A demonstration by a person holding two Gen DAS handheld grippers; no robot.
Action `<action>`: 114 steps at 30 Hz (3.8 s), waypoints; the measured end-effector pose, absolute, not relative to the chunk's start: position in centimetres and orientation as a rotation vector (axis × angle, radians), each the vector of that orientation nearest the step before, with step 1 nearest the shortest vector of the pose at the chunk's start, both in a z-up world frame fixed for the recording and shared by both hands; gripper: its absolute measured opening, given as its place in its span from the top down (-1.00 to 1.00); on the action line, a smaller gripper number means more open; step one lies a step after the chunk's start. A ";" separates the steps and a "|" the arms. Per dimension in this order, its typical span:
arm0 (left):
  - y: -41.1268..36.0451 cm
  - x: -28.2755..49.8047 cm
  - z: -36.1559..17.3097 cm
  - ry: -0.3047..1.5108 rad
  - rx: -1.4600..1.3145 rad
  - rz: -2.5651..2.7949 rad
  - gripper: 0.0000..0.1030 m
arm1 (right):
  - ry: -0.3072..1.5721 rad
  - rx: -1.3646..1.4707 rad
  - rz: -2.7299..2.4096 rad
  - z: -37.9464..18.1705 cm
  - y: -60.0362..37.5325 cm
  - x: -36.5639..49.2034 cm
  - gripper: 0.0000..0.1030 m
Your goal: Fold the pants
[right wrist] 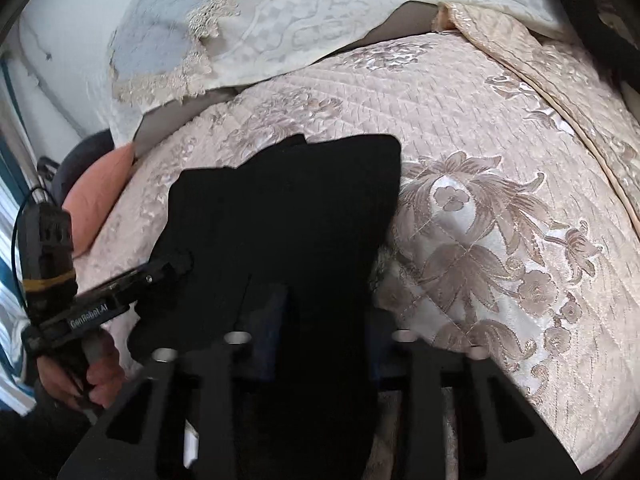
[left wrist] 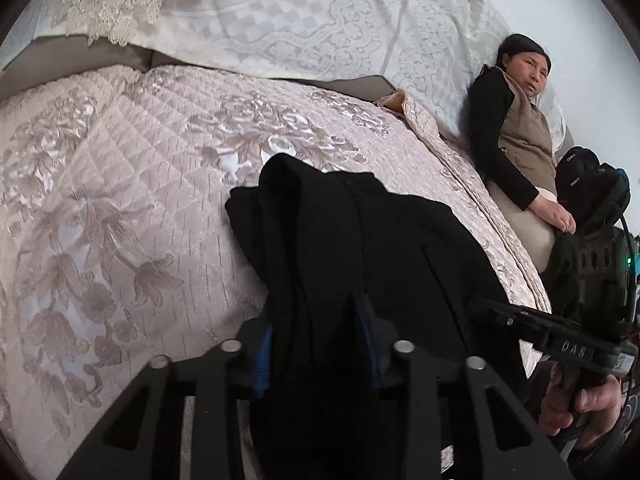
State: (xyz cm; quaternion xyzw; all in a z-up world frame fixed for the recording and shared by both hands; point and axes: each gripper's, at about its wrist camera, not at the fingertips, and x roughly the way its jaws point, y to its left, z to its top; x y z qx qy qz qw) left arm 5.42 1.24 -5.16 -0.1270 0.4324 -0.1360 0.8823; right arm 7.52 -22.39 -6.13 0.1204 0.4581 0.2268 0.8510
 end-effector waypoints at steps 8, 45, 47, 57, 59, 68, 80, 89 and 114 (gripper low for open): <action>1.2 4.8 -1.9 0.842 -0.239 -0.314 0.56 | 0.875 0.217 0.529 -1.9 -20.9 6.6 0.65; 16.4 17.1 -3.8 0.793 -0.208 -0.013 0.31 | 0.899 0.133 0.529 -3.6 -10.1 24.1 0.19; 16.0 15.5 -2.6 0.757 -0.196 -0.004 0.31 | 0.854 0.080 0.520 -2.6 -9.7 22.5 0.19; 10.5 12.0 -4.8 0.806 -0.066 -0.074 0.30 | 0.837 -0.115 0.520 -4.3 -5.9 17.3 0.19; 10.2 11.9 -5.3 0.801 -0.044 -0.066 0.30 | 0.844 -0.123 0.514 -5.0 -5.8 17.6 0.19; 9.9 9.3 -2.4 0.788 -0.059 0.002 0.30 | 0.849 -0.069 0.520 -2.8 -6.7 15.1 0.19; 8.3 4.1 -1.7 0.805 -0.094 0.031 0.30 | 0.808 -0.074 0.485 -0.9 -7.8 8.8 0.16; 6.9 1.9 -2.2 0.821 -0.090 0.028 0.30 | 0.822 -0.098 0.472 -1.8 -7.7 6.2 0.15; 6.6 2.3 -4.1 0.873 -0.066 0.036 0.30 | 0.840 -0.147 0.449 -3.4 -6.9 6.3 0.08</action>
